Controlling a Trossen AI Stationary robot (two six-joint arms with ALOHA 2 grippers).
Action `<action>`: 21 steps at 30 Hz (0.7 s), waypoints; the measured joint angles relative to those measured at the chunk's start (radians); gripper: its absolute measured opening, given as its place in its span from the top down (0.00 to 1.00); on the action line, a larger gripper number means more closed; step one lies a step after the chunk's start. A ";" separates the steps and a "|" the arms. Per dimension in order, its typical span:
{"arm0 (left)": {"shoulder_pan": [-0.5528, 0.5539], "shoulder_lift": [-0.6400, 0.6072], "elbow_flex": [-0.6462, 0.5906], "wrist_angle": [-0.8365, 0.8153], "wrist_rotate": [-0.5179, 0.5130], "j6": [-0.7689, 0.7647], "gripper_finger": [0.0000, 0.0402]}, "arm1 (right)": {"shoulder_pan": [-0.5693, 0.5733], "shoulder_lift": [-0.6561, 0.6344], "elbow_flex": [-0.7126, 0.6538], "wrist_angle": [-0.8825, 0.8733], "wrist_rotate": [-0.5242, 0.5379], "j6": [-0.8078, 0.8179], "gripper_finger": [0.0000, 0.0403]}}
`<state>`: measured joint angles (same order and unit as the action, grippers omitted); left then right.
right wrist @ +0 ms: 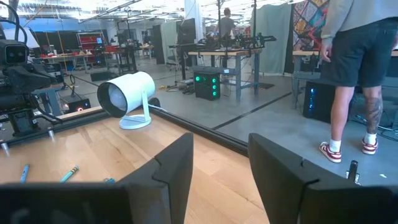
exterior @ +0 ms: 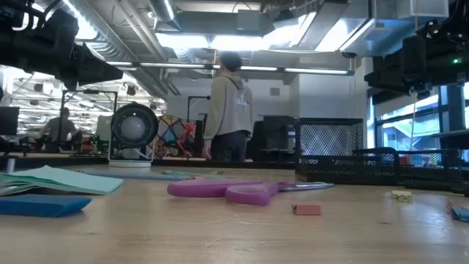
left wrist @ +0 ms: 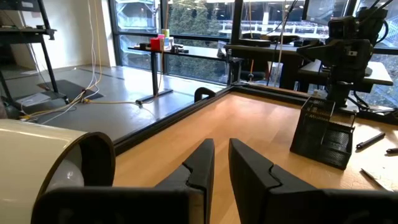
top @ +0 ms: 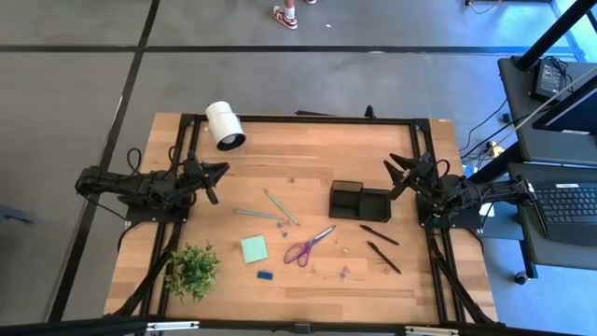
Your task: Pick and place office supplies into organizer
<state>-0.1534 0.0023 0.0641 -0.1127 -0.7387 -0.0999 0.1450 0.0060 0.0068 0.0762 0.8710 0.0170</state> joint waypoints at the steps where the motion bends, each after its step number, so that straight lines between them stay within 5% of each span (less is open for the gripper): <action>1: 0.000 0.000 0.000 0.000 0.000 0.000 0.89 | 0.000 0.000 0.000 0.000 0.000 0.000 0.61; 21: 0.000 0.000 0.000 0.000 0.000 0.000 0.89 | 0.000 0.000 0.000 0.015 -0.057 0.005 0.61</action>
<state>-0.1535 0.0023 0.0639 -0.1129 -0.7388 -0.0998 0.1450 0.0059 0.0071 0.0912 0.8139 0.0216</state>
